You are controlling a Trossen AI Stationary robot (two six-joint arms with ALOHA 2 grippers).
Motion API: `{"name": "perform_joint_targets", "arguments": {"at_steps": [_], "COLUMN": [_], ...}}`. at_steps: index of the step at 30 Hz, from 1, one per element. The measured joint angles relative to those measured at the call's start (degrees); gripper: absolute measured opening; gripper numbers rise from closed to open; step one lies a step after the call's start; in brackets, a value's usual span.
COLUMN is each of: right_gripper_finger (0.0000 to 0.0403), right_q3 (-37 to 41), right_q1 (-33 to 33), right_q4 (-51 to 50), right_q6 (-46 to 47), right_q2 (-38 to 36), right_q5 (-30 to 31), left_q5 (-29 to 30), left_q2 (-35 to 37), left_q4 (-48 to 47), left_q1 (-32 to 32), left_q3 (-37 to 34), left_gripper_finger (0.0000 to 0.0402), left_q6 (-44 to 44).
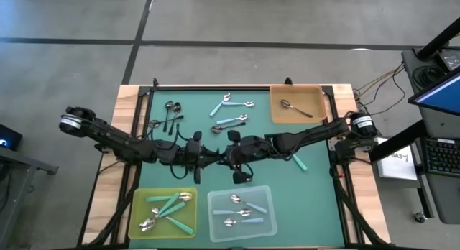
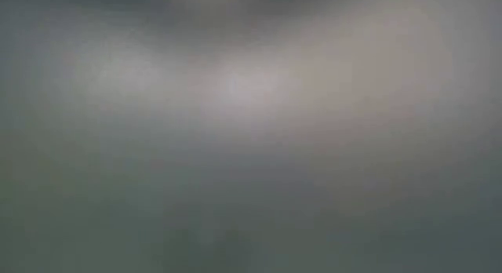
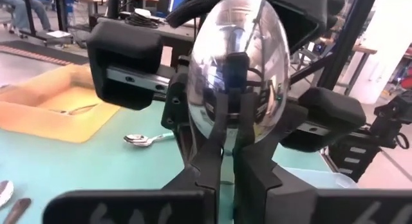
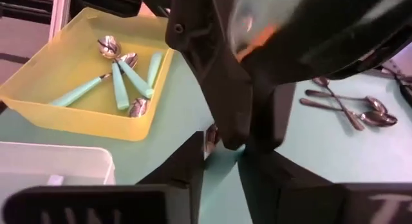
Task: Sort silverware by color (type)
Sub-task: Put the green spoon into the yellow bin
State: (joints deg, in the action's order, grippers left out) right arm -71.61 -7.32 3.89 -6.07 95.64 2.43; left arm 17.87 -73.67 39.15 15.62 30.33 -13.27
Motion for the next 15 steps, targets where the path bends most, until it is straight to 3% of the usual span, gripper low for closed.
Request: {"name": "perform_joint_targets", "arguments": {"at_steps": [12,15], "right_gripper_finger": [0.0164,0.0167], "right_q3": [-10.88,-13.49], "right_q1": [0.05,0.05], "right_q4": [-25.41,-31.83], "right_q6": [1.46,2.72], "right_q2": [-0.15,-0.15], "right_q5": [0.36,0.34], "left_q5": [0.54,-4.05], "left_q2": [6.77,10.41], "left_q4": [-7.83,-13.85], "left_q1": [0.05,0.49], "left_q3": [0.0,0.0], "left_gripper_finger": [0.001,0.001], "left_q6": [-0.46,-5.97]}}
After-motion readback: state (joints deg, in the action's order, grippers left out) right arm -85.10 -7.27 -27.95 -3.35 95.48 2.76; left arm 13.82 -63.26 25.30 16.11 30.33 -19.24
